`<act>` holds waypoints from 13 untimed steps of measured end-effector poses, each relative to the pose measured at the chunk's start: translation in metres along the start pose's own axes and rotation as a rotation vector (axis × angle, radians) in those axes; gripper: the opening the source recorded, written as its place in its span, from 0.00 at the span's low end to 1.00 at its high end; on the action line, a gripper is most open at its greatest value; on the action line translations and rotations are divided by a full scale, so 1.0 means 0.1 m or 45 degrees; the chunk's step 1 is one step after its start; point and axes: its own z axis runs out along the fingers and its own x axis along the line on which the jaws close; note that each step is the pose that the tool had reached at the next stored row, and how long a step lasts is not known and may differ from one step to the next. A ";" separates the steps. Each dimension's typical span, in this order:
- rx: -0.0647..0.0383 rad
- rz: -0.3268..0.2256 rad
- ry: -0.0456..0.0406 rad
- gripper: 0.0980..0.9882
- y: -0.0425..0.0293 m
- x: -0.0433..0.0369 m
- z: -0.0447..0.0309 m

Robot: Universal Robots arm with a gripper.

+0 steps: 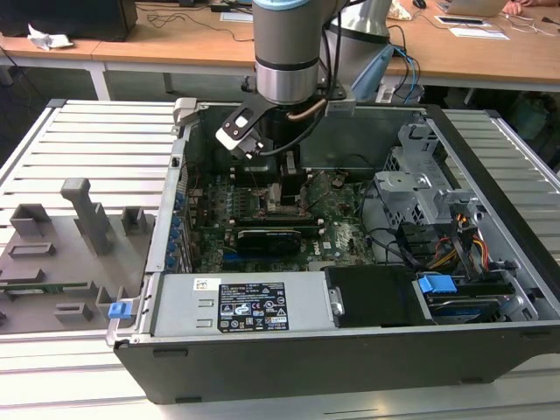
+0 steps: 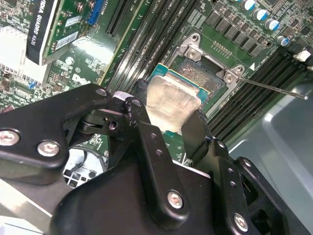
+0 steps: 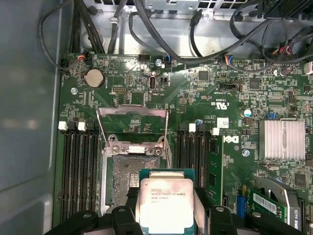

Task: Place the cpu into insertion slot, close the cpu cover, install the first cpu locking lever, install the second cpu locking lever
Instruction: 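Place the cpu into insertion slot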

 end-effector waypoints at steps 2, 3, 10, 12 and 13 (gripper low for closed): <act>0.000 0.000 0.000 0.48 -0.001 0.002 0.013; 0.000 0.000 0.000 0.48 -0.002 0.002 0.017; 0.000 0.000 0.000 0.48 -0.004 0.002 0.044; 0.000 0.000 0.000 0.48 -0.004 0.004 0.050; 0.000 0.000 0.000 0.48 -0.005 0.004 0.055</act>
